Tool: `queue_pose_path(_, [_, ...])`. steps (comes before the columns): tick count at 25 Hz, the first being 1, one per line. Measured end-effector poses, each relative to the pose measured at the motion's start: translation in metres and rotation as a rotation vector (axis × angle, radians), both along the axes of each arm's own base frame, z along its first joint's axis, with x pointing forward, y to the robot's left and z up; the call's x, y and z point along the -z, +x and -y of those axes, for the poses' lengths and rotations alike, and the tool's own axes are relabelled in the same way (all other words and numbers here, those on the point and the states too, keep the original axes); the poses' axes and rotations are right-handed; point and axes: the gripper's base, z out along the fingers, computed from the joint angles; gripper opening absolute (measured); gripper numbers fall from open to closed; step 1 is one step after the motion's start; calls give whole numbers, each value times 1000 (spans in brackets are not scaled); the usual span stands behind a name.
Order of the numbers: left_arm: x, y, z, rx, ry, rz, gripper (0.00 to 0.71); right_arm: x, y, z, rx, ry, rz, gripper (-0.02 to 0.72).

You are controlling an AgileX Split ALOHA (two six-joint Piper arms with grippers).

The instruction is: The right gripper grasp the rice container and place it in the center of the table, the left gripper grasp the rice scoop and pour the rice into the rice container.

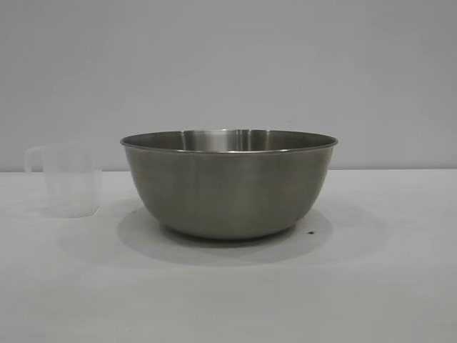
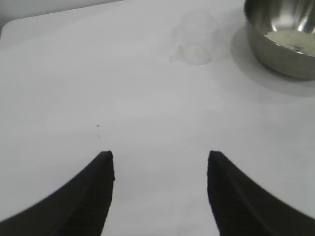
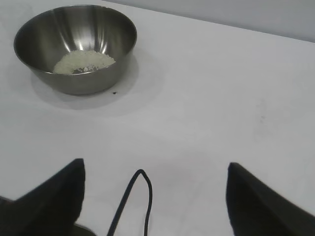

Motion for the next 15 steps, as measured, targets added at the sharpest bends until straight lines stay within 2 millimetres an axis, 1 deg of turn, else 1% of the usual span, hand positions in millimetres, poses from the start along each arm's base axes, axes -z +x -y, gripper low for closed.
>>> queue_pose_path(4, [0,0,0,-53,0,0,365,0,0,0,1,1,-1,508])
queue_pose_path(15, [0,0,1,-56,-1,0,365,0,1,-1,65,1,0,508])
